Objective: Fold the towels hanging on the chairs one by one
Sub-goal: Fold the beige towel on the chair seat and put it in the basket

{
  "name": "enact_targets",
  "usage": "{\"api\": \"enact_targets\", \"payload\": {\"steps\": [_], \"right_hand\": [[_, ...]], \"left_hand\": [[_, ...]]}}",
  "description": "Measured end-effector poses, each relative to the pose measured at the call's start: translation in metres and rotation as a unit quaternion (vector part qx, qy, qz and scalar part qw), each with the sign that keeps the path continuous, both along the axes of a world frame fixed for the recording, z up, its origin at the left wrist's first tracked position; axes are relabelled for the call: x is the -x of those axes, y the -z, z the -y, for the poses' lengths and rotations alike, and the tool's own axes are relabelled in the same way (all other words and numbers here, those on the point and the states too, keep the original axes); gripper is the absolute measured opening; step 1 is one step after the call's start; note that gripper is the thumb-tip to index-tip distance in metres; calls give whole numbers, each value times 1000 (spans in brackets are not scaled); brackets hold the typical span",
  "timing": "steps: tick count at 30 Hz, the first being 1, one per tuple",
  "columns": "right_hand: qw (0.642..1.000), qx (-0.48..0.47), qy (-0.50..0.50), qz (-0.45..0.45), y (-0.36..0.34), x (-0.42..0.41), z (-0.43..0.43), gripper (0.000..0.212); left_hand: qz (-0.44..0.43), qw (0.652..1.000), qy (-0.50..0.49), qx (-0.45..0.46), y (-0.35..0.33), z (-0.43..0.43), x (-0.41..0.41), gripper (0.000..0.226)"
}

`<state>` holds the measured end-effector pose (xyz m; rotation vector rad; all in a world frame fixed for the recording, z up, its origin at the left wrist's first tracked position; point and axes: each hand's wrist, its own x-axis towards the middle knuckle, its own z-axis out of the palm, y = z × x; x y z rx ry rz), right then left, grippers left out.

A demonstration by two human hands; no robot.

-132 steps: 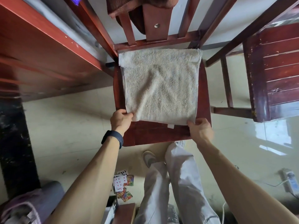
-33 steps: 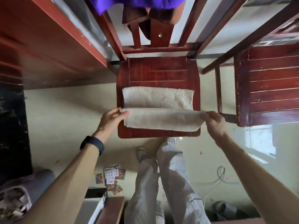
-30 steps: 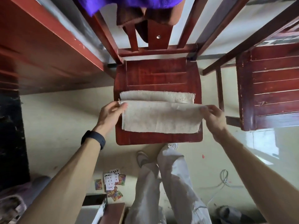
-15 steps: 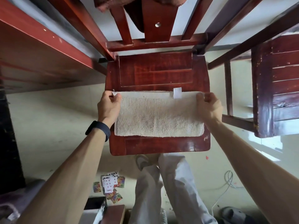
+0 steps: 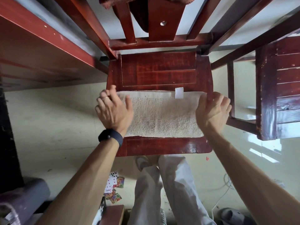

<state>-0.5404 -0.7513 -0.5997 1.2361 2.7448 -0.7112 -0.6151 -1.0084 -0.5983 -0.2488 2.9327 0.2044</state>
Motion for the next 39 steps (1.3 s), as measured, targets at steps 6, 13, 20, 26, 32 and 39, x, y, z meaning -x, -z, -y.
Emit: {"api": "enact_targets", "payload": {"steps": [6,13,20,26,32,39], "right_hand": [[915,-47,-393,74,22,-16,39,59],[938,-74,-324,100,39,-15,29,65],[962,0,-187,200,-7,-123,71,79],[961,82,-146,222,-31,-108,87,70],[968,196,35,155,-27,-105,62,44],[941,264,88,190,-17,-111,50,30]], "left_hand": [[37,985,160,-54,31,-26,-61,67],[47,975,215,-25,50,-13,-35,73],[42,842,532,79,23,-71,48,59],[64,895,440,28,9,-120,8,74],[22,987,80,-137,-17,-64,-97,60],[168,924,-210,-273,-6,-29,-153,18]]}}
